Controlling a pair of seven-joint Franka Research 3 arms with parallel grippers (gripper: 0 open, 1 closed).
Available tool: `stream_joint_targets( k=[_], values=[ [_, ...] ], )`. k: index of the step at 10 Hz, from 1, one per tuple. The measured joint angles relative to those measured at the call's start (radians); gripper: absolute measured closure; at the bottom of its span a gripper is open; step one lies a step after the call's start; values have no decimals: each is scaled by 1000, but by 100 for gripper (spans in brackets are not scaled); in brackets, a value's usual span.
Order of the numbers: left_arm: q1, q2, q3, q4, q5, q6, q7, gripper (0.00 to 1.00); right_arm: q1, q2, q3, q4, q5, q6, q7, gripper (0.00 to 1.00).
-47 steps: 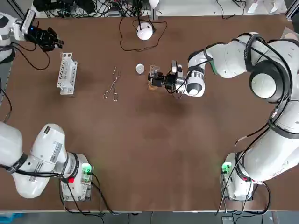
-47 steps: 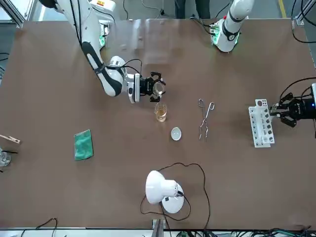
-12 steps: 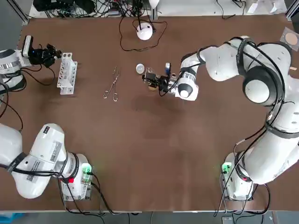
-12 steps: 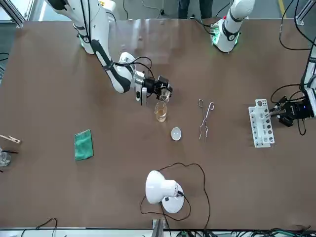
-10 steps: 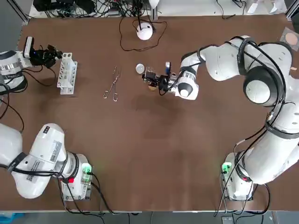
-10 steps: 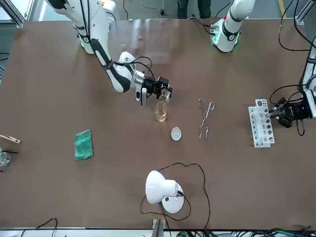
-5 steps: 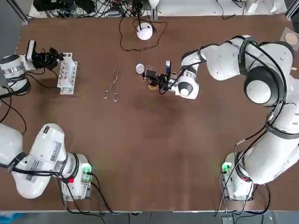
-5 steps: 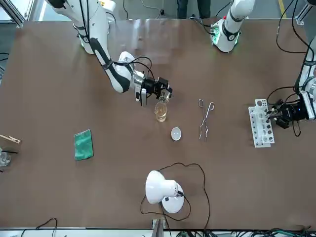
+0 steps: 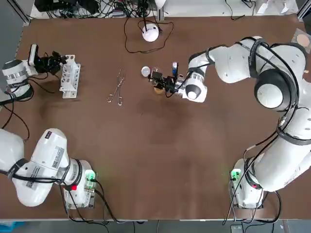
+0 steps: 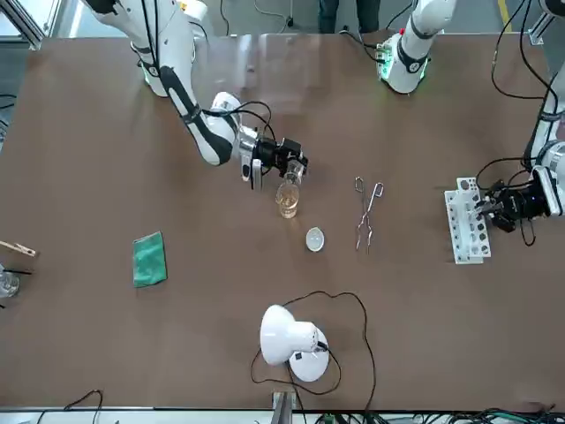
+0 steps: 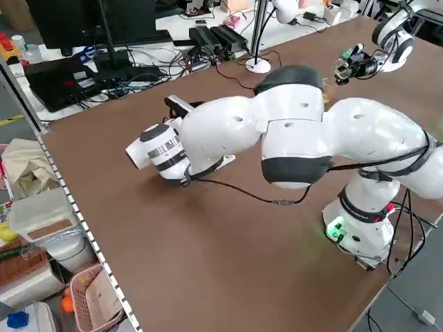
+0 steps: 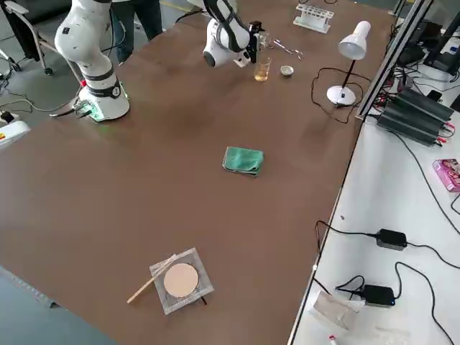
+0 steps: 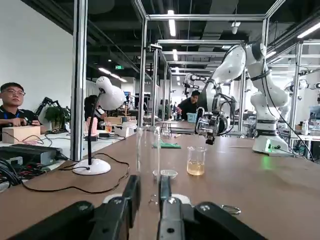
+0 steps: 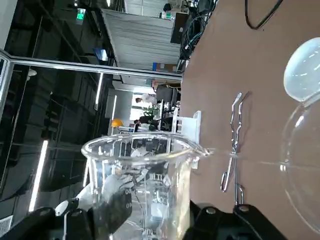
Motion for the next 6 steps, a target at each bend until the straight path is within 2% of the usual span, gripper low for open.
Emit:
stream_joint_targets(
  k=[6],
  values=[
    [0,35,0,29,33,0,11,79,-21,-6,-2,0,-6,23,37,61]
  ],
)
